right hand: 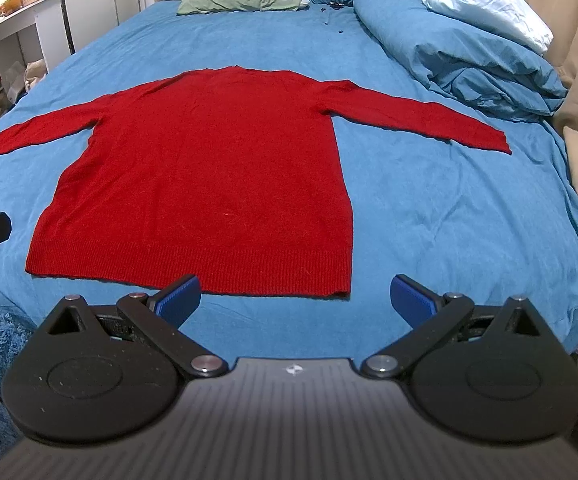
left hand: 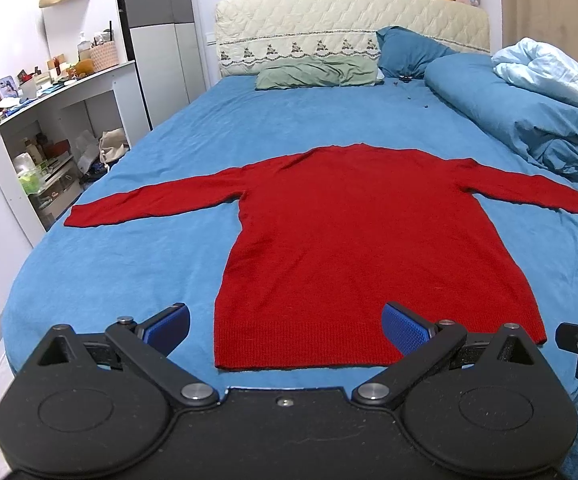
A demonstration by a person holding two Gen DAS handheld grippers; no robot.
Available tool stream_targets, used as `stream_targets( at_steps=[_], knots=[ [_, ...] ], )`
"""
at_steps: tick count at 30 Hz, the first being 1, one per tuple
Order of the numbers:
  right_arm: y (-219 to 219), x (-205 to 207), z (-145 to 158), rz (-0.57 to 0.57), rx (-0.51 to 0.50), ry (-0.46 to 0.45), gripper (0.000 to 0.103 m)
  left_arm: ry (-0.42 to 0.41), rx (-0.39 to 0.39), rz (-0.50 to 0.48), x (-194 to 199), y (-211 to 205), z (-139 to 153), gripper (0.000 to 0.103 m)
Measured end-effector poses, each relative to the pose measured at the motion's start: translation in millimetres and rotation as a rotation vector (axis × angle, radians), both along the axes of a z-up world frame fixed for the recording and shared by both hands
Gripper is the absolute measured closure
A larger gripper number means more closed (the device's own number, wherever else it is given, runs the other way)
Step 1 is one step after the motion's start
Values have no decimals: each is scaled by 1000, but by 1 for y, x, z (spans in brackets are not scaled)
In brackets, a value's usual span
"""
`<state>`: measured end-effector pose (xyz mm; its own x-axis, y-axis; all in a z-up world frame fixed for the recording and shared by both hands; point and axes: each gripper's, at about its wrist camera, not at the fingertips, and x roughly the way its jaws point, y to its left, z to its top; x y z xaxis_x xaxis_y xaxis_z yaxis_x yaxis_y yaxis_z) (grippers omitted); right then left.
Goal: Fold small clothes
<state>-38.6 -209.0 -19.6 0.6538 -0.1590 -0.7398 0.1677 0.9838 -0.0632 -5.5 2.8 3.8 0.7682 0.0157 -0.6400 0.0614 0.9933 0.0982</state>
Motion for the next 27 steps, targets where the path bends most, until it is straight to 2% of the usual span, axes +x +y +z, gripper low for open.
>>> stream_targets(
  at_steps=[27],
  knots=[
    [-3,-2,4,10,14,-8,0,-15,-3,-12,-3,0,0,0]
  ],
)
